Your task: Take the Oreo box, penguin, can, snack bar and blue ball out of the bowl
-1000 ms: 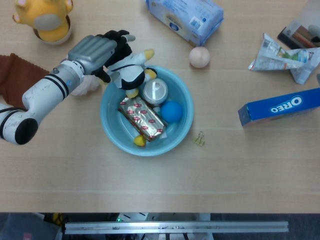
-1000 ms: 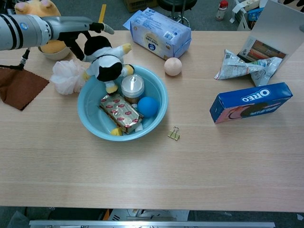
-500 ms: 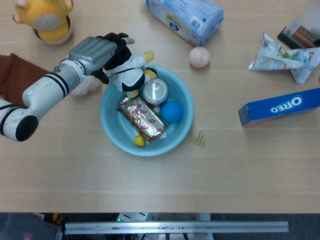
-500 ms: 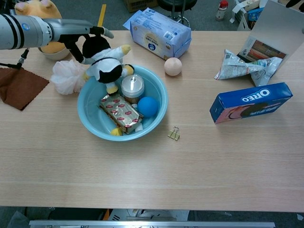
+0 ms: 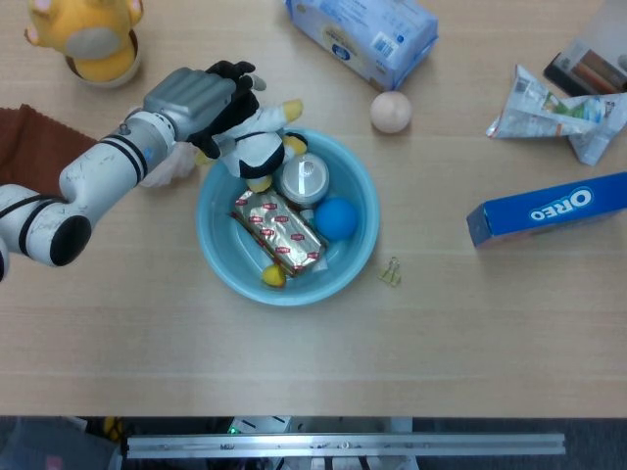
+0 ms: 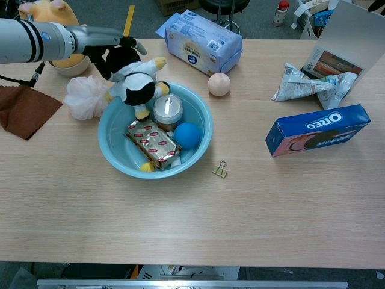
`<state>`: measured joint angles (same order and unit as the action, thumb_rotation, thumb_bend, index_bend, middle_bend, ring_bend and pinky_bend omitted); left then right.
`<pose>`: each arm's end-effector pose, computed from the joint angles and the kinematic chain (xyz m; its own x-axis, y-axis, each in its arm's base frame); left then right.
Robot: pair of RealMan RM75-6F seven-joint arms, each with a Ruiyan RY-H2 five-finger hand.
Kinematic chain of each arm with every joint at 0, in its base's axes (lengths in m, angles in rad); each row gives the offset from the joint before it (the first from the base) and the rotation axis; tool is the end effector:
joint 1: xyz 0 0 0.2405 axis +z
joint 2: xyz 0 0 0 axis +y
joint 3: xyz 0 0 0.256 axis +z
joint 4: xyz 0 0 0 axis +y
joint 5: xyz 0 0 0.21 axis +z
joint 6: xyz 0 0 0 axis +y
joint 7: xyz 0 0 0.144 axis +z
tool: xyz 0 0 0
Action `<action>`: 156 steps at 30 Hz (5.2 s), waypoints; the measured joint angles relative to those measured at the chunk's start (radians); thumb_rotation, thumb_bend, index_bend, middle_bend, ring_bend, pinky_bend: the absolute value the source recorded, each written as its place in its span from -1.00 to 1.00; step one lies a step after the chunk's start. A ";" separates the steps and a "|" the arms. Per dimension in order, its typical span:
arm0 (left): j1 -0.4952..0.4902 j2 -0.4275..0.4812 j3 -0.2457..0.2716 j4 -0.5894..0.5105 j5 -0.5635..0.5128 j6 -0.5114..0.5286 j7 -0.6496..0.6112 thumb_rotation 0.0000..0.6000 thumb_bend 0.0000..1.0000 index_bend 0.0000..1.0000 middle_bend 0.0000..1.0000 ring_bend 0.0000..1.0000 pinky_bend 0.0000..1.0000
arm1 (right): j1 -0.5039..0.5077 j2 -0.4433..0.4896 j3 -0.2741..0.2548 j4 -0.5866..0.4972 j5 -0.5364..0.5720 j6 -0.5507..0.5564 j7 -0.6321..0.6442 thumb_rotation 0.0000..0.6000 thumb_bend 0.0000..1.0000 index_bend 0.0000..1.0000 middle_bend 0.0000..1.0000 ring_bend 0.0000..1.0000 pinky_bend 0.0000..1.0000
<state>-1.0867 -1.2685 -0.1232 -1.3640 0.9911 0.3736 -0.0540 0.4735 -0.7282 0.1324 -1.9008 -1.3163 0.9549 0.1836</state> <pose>-0.1278 0.4241 0.0379 0.4757 0.5666 0.6728 0.8763 -0.3718 -0.3064 -0.2222 -0.2831 0.2022 0.3309 -0.2942 0.8966 -0.9420 -0.1587 0.2956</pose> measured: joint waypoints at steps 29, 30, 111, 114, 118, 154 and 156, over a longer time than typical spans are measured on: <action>0.233 0.233 -0.025 -0.200 0.173 0.315 -0.150 1.00 -0.26 0.20 -0.03 0.14 0.65 | -0.022 -0.015 0.005 0.028 -0.035 0.015 0.057 1.00 -0.18 -1.00 -0.56 -0.60 -0.21; 0.250 0.248 -0.024 -0.200 0.185 0.328 -0.164 1.00 -0.26 0.19 -0.03 0.14 0.65 | -0.023 -0.018 0.004 0.030 -0.036 0.014 0.059 1.00 -0.18 -1.00 -0.56 -0.60 -0.21; 0.663 0.478 0.107 -0.418 0.503 0.739 -0.113 1.00 -0.26 -0.82 -0.88 -0.97 -0.56 | 0.769 -0.915 -0.002 0.325 0.795 -0.041 -1.103 1.00 -0.70 -0.73 -0.43 -0.56 -0.12; 0.667 0.477 0.106 -0.410 0.505 0.741 -0.120 1.00 -0.26 -0.82 -0.88 -0.97 -0.56 | 0.788 -0.951 0.002 0.367 0.808 -0.043 -1.107 1.00 -0.70 -0.73 -0.43 -0.56 -0.12; 0.672 0.474 0.105 -0.397 0.504 0.743 -0.133 1.00 -0.26 -0.82 -0.88 -0.97 -0.56 | 0.810 -0.989 0.004 0.411 0.810 -0.038 -1.121 1.00 -0.70 -0.73 -0.43 -0.56 -0.12; 0.680 0.467 0.106 -0.357 0.531 0.722 -0.190 1.00 -0.26 -0.82 -0.88 -0.97 -0.56 | 0.878 -1.141 -0.029 0.560 0.873 -0.007 -1.301 1.00 -0.69 -0.64 -0.36 -0.55 -0.07; 0.680 0.468 0.106 -0.356 0.531 0.721 -0.192 1.00 -0.26 -0.82 -0.88 -0.97 -0.56 | 0.878 -1.146 -0.028 0.565 0.871 -0.006 -1.304 1.00 -0.69 -0.59 -0.33 -0.54 -0.06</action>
<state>-0.4068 -0.8009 -0.0171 -1.7198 1.5221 1.0949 -0.2463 1.3514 -1.8740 0.1042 -1.3357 -0.4452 0.9490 -1.1203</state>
